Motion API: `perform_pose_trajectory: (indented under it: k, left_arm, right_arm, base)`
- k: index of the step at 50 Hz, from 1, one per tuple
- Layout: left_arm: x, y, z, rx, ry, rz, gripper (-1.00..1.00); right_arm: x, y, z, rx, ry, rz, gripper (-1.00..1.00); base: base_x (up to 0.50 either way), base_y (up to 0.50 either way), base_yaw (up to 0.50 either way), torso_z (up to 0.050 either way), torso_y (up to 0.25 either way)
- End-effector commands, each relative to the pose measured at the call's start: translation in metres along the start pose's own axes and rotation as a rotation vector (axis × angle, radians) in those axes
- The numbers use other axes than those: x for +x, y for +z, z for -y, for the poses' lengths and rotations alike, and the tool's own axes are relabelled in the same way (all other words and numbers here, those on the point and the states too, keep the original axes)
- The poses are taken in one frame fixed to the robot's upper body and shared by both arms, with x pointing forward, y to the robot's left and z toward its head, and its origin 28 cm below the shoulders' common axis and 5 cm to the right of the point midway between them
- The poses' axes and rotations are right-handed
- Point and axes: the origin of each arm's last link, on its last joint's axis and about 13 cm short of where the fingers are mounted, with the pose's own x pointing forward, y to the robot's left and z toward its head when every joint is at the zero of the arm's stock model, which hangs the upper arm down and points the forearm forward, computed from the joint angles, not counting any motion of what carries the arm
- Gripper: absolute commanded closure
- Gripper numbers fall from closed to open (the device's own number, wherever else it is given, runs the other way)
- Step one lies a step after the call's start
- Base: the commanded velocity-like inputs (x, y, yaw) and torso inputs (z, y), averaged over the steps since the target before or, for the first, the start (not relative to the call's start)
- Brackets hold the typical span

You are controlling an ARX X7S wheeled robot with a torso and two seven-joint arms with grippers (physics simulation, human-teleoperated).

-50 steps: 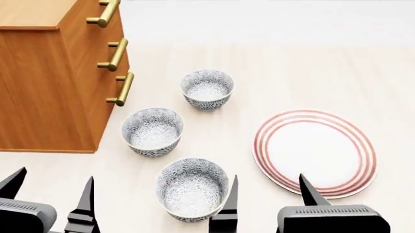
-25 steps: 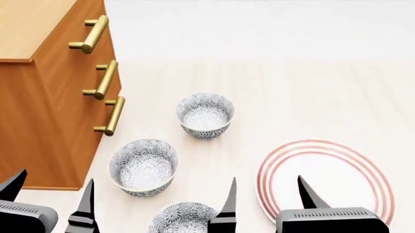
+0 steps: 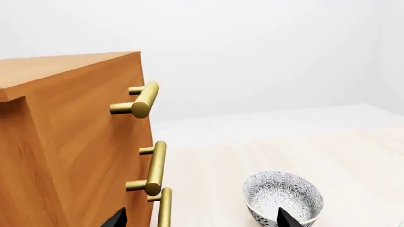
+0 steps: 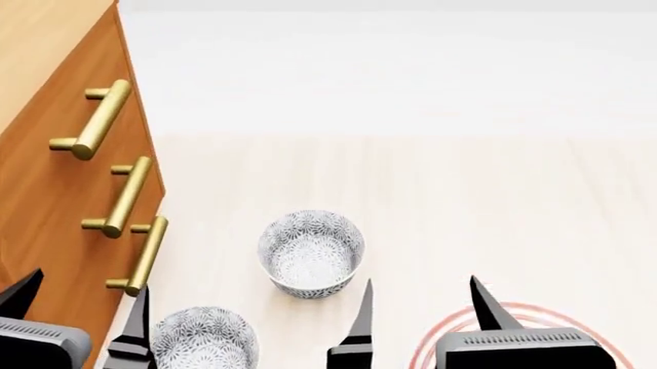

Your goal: Open the top drawer of the cabinet.

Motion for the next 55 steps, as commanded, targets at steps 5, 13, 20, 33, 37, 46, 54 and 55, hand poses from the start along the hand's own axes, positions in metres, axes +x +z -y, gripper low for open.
perform_pose_trajectory:
  k: [5, 13, 20, 33, 37, 46, 54, 55]
  left_arm:
    - [-0.001, -0.001, 0.0, 0.006, -0.001, -0.005, -1.0]
    - [-0.002, -0.002, 0.001, 0.009, -0.004, -0.007, -1.0]
    - [-0.002, -0.004, 0.001, 0.016, -0.002, -0.01, -1.0]
    - [-0.003, -0.018, -0.009, 1.019, 0.192, 0.213, -1.0]
    - [-0.002, -0.027, -0.011, 1.266, 0.236, 0.245, -1.0]
    - [0.0, -0.029, -0.014, 1.335, 0.278, 0.234, -1.0]
    - [0.0, -0.029, -0.016, 1.34, 0.276, 0.224, -1.0]
    - [0.0, -0.028, -0.016, 1.34, 0.276, 0.224, -1.0]
  right_arm:
    - [-0.001, 0.0, -0.001, -0.001, 0.007, 0.002, -1.0]
    - [-0.002, 0.0, 0.0, -0.001, 0.007, 0.005, -1.0]
    - [-0.001, -0.003, 0.001, -0.001, -0.003, -0.014, -1.0]
    - [0.0, -0.007, 0.001, -0.002, 0.003, -0.02, -1.0]
    - [0.001, -0.008, 0.0, -0.001, 0.005, -0.022, -1.0]
    - [0.0, -0.008, 0.0, -0.003, 0.003, -0.021, -1.0]
    - [0.0, -0.007, 0.0, -0.006, 0.002, -0.019, -1.0]
    - [0.0, -0.007, 0.0, -0.007, 0.002, -0.018, -1.0]
  base:
    - [0.5, -0.05, 0.0, 0.0, 0.0]
    - [0.5, -0.05, 0.0, 0.0, 0.0]
    - [0.34, -0.03, 0.0, 0.0, 0.0]
    - [0.0, 0.0, 0.0, 0.0, 0.0]
    - [0.0, 0.0, 0.0, 0.0, 0.0]
    - [0.0, 0.0, 0.0, 0.0, 0.0]
    - [0.0, 0.0, 0.0, 0.0, 0.0]
    - [0.0, 0.0, 0.0, 0.0, 0.0]
